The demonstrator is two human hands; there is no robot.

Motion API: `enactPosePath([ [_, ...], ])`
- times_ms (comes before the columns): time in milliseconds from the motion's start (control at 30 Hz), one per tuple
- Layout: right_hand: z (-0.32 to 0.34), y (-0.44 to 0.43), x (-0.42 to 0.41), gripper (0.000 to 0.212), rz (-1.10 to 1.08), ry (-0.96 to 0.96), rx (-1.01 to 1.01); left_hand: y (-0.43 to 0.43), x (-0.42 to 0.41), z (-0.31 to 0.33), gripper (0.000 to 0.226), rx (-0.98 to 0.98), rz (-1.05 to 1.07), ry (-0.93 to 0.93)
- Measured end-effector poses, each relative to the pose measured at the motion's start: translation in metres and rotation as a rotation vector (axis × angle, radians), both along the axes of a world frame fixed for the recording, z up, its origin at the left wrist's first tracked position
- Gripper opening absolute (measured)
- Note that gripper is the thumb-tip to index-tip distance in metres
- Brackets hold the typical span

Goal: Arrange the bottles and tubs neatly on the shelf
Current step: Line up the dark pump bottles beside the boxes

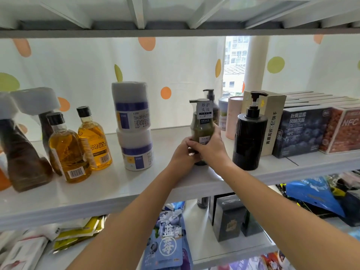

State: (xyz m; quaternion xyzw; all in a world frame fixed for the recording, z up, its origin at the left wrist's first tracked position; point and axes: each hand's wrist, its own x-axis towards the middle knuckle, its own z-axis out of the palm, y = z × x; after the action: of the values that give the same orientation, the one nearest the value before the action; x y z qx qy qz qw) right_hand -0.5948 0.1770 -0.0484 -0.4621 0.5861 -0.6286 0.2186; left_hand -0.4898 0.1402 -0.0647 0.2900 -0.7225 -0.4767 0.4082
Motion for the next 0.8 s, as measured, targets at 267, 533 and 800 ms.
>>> enactPosePath([
  [267, -0.006, 0.024, 0.001, 0.070, 0.019, 0.118, 0.078, -0.003, 0.002, -0.002, 0.049, -0.056, 0.034, -0.074],
  [533, -0.004, 0.113, -0.024, 0.034, -0.548, 0.224, -0.194, -0.011, 0.000, -0.003, 0.047, -0.018, -0.017, -0.105],
  [800, -0.008, 0.096, -0.080, 0.086, -0.285, 0.170, 0.198, -0.011, -0.009, -0.007, 0.050, -0.015, 0.072, -0.118],
])
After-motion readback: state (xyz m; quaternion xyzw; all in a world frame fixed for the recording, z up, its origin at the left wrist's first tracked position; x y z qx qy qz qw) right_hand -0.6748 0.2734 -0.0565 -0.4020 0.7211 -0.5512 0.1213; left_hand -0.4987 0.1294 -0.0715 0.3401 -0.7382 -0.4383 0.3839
